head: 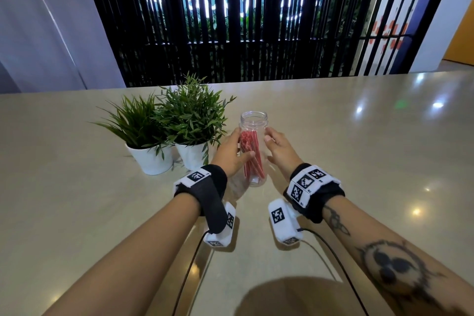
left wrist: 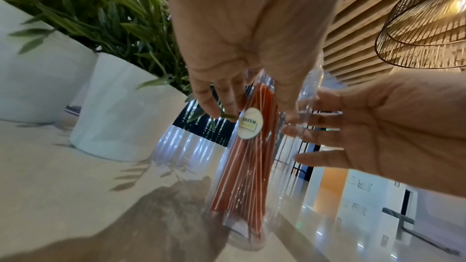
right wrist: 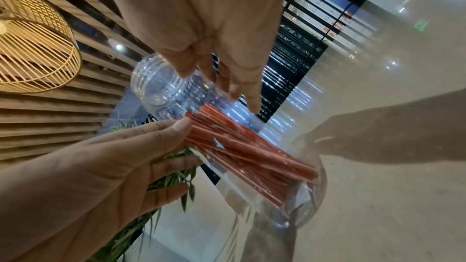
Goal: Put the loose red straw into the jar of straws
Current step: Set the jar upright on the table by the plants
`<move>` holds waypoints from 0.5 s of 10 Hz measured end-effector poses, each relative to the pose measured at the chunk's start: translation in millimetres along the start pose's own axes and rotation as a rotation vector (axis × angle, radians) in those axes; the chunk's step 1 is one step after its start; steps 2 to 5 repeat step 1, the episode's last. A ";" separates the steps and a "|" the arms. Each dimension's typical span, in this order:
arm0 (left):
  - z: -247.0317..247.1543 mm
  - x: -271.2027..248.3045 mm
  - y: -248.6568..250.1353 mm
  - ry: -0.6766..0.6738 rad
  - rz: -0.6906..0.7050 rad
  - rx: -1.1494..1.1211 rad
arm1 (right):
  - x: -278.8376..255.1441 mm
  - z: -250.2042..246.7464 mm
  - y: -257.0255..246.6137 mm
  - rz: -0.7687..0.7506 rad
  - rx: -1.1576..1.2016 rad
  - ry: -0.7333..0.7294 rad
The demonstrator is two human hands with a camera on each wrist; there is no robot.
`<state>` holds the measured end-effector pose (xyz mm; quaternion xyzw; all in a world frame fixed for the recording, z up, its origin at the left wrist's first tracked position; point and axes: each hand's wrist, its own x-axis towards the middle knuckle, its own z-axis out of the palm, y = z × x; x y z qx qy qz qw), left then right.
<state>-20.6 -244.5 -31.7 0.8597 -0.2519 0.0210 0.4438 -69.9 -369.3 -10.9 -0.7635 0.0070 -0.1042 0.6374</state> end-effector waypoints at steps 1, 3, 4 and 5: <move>-6.6 0.5 5.8 -0.036 -0.065 -0.021 | 4.4 -8.4 0.3 0.054 -0.029 -0.002; -6.6 0.5 5.8 -0.036 -0.065 -0.021 | 4.4 -8.4 0.3 0.054 -0.029 -0.002; -6.6 0.5 5.8 -0.036 -0.065 -0.021 | 4.4 -8.4 0.3 0.054 -0.029 -0.002; -6.6 0.5 5.8 -0.036 -0.065 -0.021 | 4.4 -8.4 0.3 0.054 -0.029 -0.002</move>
